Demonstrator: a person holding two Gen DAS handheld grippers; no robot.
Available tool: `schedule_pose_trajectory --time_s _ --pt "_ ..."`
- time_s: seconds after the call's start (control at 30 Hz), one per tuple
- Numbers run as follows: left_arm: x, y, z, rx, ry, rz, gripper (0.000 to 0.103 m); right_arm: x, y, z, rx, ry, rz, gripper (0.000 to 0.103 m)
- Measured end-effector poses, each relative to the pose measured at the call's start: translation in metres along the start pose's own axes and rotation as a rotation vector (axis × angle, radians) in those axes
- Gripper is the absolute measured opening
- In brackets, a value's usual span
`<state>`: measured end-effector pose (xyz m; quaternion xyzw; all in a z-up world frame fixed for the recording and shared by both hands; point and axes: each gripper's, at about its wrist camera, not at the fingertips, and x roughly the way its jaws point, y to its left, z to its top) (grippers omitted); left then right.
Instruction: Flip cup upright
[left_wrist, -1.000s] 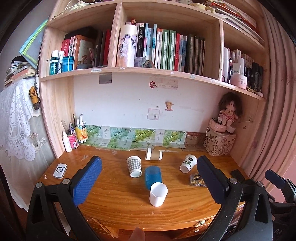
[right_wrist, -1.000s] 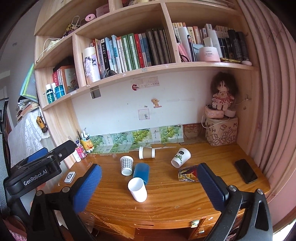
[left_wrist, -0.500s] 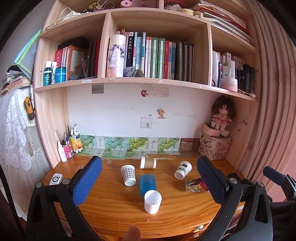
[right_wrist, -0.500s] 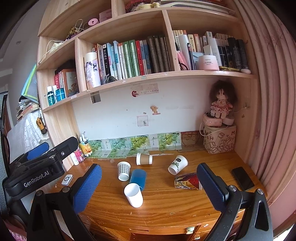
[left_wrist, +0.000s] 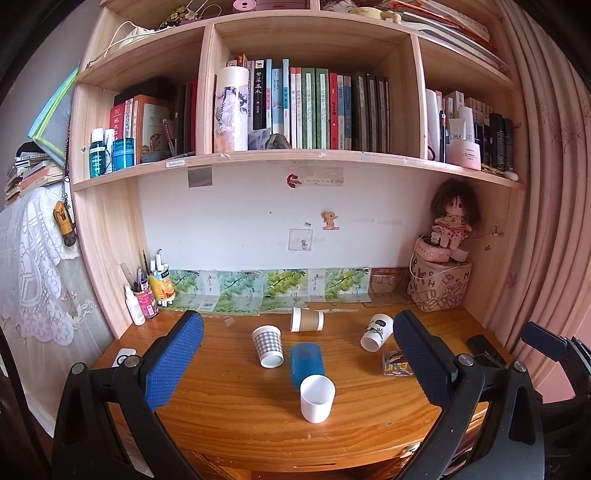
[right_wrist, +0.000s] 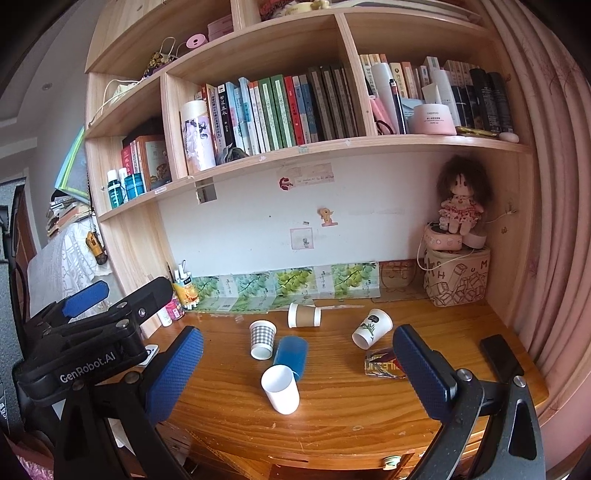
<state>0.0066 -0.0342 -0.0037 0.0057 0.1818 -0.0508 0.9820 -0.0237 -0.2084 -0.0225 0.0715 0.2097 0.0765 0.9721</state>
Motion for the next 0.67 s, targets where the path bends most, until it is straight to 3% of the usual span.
schedule_pose_trajectory --time_s 0.67 --pt "0.0078 0.0037 -0.0046 -0.017 0.076 -0.009 0.103 0.0084 -0.0005 -0.0043 0.027 0.065 0.019 0.103"
